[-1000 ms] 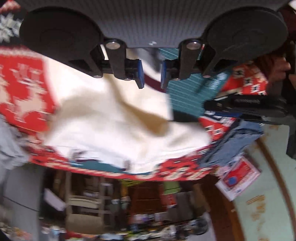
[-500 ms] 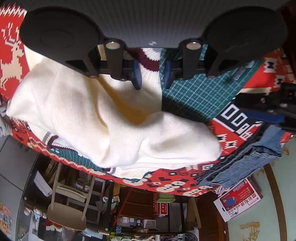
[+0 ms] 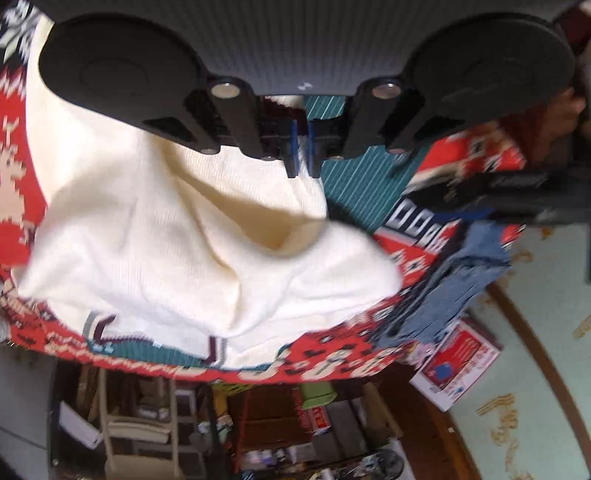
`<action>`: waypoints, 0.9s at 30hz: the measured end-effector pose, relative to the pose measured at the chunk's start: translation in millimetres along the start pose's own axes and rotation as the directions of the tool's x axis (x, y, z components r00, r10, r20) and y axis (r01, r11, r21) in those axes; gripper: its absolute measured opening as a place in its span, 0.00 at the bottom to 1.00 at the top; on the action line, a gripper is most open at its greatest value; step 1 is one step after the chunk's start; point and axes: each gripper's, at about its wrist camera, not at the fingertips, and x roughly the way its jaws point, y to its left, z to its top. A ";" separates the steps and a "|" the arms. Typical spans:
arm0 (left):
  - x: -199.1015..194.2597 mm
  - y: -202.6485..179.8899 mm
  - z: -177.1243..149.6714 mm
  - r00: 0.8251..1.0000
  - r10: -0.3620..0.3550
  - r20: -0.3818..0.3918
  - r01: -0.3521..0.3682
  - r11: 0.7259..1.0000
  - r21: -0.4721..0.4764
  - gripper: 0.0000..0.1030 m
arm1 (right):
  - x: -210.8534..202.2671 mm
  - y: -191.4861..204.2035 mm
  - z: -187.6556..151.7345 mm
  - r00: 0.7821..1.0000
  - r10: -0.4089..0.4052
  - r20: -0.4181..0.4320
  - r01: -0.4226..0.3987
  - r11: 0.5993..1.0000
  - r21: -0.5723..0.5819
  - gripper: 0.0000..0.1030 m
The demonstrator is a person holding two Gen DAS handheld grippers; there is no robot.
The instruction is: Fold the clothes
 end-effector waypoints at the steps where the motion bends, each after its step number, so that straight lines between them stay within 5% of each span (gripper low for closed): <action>1: -0.2 -0.5 -0.3 1.000 0.000 -0.001 0.000 1.000 0.002 0.38 | -4.0 1.8 -4.7 1.000 0.022 -0.015 -0.022 1.000 0.003 0.05; 8: -2.3 -0.8 -1.8 1.000 -0.018 -0.010 0.018 1.000 -0.003 0.38 | -16.2 12.9 -34.1 0.983 0.161 -0.084 -0.157 0.986 0.048 0.06; 12: 0.0 -1.4 -2.6 0.995 -0.086 -0.040 0.085 0.996 -0.037 0.28 | -14.3 5.8 -30.2 0.985 0.160 -0.062 -0.155 0.985 0.081 0.13; 17: 3.9 -8.4 -4.1 0.987 -0.152 -0.056 0.148 0.987 -0.064 0.28 | -27.7 2.7 -21.3 0.990 0.143 -0.010 -0.143 0.988 0.052 0.20; 23: 9.5 -8.2 8.3 0.991 -0.119 -0.055 0.116 0.992 -0.049 0.28 | -43.5 -16.1 -12.6 0.999 -0.012 0.038 0.010 0.999 0.041 0.44; 27: 11.2 -2.3 29.6 0.994 -0.099 -0.046 0.099 0.995 -0.017 0.38 | -53.8 -40.6 -7.9 0.990 -0.128 0.055 0.123 0.989 0.082 0.82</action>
